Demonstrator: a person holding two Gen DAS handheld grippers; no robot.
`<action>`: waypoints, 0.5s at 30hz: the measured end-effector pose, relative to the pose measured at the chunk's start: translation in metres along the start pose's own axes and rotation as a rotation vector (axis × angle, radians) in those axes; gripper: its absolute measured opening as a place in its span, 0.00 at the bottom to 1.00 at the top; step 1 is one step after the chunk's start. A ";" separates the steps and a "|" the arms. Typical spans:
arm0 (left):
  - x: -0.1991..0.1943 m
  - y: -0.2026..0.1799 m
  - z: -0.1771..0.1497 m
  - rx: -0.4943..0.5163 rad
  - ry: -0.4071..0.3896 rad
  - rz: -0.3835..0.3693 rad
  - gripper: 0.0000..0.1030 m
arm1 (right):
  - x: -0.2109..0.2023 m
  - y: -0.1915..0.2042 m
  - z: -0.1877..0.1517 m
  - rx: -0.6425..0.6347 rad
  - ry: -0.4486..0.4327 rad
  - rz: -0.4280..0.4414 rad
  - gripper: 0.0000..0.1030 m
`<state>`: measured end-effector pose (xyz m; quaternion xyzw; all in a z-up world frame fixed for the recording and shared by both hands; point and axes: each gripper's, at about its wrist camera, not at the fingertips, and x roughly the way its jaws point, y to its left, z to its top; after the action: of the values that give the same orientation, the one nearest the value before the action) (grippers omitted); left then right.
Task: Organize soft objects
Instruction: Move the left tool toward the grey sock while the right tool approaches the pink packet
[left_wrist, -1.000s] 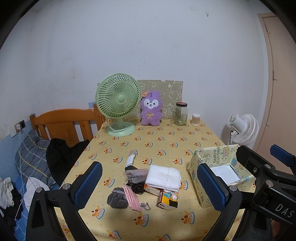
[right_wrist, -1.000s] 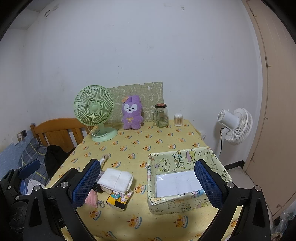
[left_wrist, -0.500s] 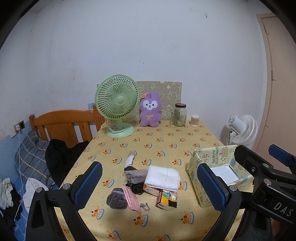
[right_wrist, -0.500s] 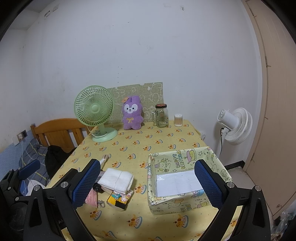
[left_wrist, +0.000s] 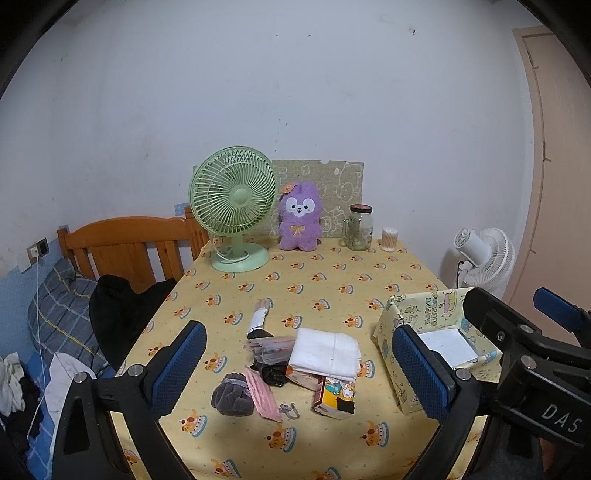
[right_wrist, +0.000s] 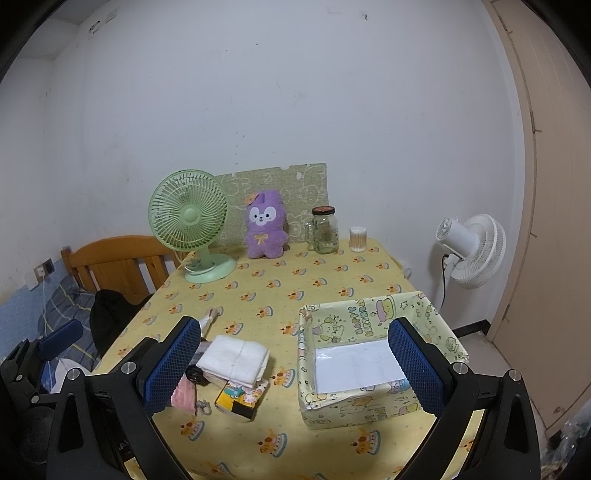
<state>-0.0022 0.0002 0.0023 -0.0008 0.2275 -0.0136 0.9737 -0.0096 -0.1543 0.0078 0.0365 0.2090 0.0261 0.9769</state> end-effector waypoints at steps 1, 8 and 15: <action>0.000 0.000 -0.001 -0.002 0.001 -0.005 0.96 | 0.001 0.000 0.000 0.001 0.001 0.003 0.99; 0.010 0.003 -0.008 -0.003 0.017 0.006 0.94 | 0.015 0.010 -0.005 -0.012 0.017 0.026 0.96; 0.029 0.007 -0.022 0.009 0.052 0.036 0.91 | 0.039 0.020 -0.018 -0.010 0.071 0.041 0.96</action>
<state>0.0141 0.0066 -0.0303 0.0082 0.2529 0.0030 0.9675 0.0181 -0.1305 -0.0230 0.0352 0.2424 0.0483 0.9683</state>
